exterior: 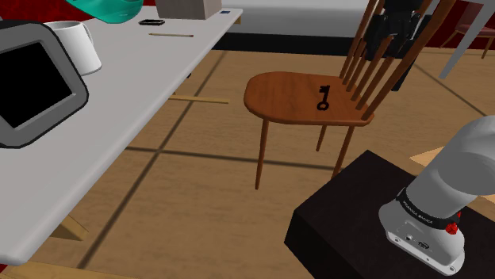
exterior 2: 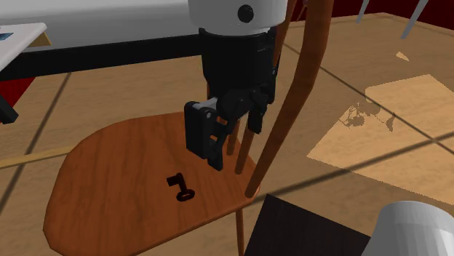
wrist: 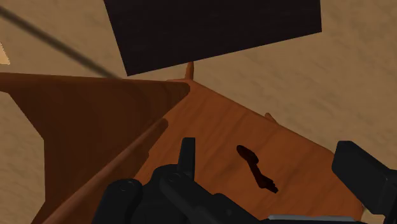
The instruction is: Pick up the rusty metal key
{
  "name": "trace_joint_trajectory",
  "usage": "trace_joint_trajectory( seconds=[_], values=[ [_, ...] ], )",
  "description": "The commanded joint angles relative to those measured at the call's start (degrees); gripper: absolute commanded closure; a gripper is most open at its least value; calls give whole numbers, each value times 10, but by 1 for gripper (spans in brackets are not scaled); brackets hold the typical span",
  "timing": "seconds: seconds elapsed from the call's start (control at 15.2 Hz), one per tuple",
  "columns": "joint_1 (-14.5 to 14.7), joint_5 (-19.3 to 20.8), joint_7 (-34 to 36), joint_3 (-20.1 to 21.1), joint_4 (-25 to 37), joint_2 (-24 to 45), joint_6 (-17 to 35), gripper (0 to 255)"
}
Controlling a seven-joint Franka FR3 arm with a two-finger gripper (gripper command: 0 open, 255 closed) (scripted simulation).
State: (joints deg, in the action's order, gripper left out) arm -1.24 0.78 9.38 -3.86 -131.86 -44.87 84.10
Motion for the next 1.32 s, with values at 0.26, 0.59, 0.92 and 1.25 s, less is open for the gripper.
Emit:
trace_joint_trajectory(
  seconds=[0.26, 0.59, 0.92, 1.25],
  values=[
    [-6, -6, 52, 27, -29, 40, 90, 0],
    [-15, -4, 118, 59, -44, 110, 200, 0],
    [-22, 2, 155, 75, -55, 156, 269, 0],
    [-22, 2, 156, 76, -89, 163, 309, 0]
  ],
)
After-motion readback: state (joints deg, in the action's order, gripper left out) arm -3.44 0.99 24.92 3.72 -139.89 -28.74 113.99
